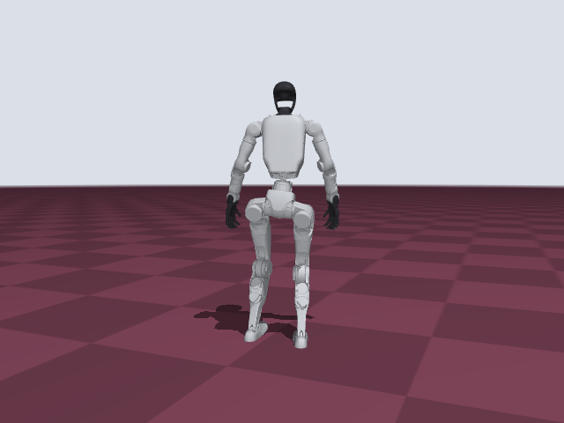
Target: Walk
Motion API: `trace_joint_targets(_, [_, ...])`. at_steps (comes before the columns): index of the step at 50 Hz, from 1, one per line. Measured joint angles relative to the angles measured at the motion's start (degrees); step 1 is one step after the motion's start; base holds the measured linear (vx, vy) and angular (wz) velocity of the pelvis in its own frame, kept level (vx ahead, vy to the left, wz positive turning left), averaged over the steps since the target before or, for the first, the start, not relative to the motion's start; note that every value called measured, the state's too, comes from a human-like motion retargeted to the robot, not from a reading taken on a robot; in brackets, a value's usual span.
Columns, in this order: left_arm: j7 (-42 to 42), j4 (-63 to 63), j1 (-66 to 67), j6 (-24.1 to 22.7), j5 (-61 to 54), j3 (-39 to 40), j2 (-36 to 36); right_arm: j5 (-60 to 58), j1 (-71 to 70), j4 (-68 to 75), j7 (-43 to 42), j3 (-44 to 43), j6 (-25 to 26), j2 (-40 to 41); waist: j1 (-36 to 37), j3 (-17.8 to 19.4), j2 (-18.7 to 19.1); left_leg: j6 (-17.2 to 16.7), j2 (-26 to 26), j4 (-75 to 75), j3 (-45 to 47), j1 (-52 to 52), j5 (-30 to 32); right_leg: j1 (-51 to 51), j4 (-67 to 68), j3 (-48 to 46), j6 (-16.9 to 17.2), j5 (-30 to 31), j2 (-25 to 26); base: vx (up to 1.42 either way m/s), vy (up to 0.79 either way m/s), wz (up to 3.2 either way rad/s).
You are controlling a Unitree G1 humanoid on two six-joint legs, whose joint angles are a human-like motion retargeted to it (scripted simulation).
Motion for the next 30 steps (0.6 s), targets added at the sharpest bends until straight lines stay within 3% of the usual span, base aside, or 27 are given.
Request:
trace_joint_targets(2, [-1.4,-1.1,-2.0,0.1,1.2,-2.2,-2.4,0.0,-0.7,-0.2,-0.1,-0.2,-0.1,-1.6,0.3,-0.5,2.8,0.3,5.2,-0.5,8.3,-0.7,-0.6,0.8,-4.2,-5.9,-0.8,1.5,-1.1,-0.05,0.01,2.53])
trace_joint_targets(5, [-2.9,-3.1,-2.6,-0.5,2.6,-5.2,-4.9,-0.3,-0.4,-0.9,-0.6,0.4,-0.4,-1.5,-0.7,-0.7,3.9,0.5,9.4,2.0,19.4,-0.9,-1.9,0.6,-3.3,-13.4,-1.4,0.4,-4.7,-0.05,0.02,2.52])
trace_joint_targets(12, [-6.2,-5.7,-4.2,-0.7,5.3,-9.6,-9.6,-2.0,-0.7,-2.4,0.5,2.3,-1.3,-0.8,-2.6,-2.0,6.4,0.5,15.9,-0.5,35.4,3.7,-0.5,4.3,-7.1,-28.4,-3.5,0.6,-9.5,-0.02,0.02,2.0])
trace_joint_targets(18, [-8.0,-4.5,-3.1,-0.4,7.5,-10.9,-11.9,-3.8,-1.0,-3.8,2.3,4.3,-2.0,0.9,-2.9,-2.5,6.8,0.2,17.2,-3.5,39.4,6.2,1.7,7.6,-8.7,-36.3,-5.0,0.6,-11.2,-0.01,0.0,1.16])
trace_joint_targets(20, [-8.7,-3.3,-2.7,-0.3,8.3,-10.6,-12.3,-4.5,-1.4,-4.2,3.3,4.7,-2.1,1.2,-2.9,-2.7,7.2,0.2,15.9,-9.3,38.9,8.5,4.2,10.3,-13.4,-38.6,-5.7,1.9,-9.6,0.03,0.0,0.8])
trace_joint_targets(30, [-8.7,1.9,3.6,0.5,10.1,-8.8,-12.6,-7.1,-1.2,-4.9,4.4,5.9,-2.4,2.0,-0.3,-3.5,7.5,-0.9,16.1,-7.3,34.7,6.0,5.6,11.4,-12.7,-42.8,-6.4,1.9,-10.6,-0.01,0.01,0.47])
